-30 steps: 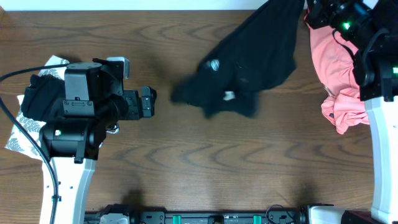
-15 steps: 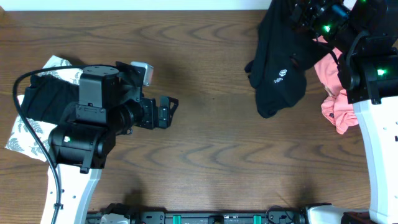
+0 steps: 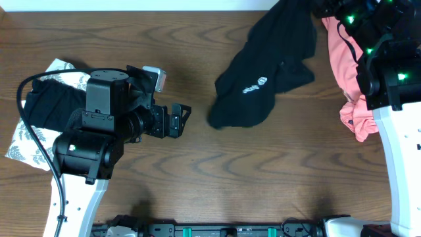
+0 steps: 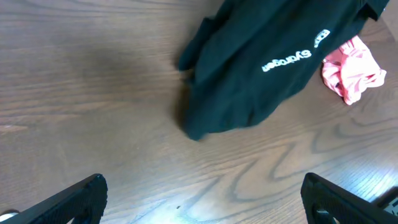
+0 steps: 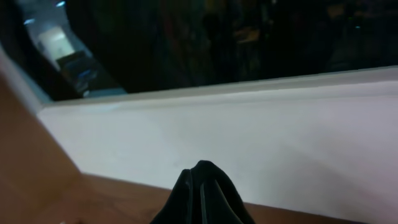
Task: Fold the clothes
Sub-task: 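Grasp the black garment with the right gripper and lift it off the pile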
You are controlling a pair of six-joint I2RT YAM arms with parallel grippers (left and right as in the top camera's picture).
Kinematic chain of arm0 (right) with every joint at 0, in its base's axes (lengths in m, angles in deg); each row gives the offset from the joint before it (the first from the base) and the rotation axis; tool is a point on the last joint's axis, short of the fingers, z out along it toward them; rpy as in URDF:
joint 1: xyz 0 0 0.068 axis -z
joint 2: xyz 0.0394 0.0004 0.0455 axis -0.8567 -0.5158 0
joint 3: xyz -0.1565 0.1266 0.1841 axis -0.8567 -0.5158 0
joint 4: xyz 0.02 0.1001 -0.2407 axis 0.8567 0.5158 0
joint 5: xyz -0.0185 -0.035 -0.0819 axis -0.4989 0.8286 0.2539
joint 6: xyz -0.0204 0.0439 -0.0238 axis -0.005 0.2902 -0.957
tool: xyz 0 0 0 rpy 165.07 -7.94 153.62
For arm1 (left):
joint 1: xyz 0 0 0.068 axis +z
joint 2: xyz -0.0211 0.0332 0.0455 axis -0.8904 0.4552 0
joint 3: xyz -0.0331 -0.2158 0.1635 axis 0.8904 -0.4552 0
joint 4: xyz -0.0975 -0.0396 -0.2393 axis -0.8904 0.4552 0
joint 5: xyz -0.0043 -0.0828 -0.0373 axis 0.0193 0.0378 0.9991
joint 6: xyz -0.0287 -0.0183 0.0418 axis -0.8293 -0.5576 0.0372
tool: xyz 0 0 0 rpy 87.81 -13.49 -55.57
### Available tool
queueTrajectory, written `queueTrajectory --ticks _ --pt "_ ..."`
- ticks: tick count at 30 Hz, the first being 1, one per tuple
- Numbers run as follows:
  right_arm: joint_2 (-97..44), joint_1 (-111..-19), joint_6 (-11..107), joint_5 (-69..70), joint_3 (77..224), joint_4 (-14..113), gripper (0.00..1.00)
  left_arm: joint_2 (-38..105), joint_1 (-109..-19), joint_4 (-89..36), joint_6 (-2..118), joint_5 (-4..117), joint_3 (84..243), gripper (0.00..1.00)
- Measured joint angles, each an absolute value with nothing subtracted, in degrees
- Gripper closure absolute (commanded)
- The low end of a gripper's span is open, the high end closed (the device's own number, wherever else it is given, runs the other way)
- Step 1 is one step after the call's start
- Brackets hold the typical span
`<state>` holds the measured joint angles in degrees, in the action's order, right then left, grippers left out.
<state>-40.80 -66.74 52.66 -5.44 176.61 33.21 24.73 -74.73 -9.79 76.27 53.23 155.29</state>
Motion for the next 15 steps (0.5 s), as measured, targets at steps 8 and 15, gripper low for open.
queueTrajectory --ticks 8,15 --pt "-40.8 -67.92 54.56 4.02 176.61 38.13 0.99 24.88 -74.73 -9.74 76.27 54.35 155.29 0.0" --pt "-40.8 -68.73 53.58 6.21 176.61 39.6 0.99 24.95 -74.73 -9.89 76.27 54.35 155.29 0.01"
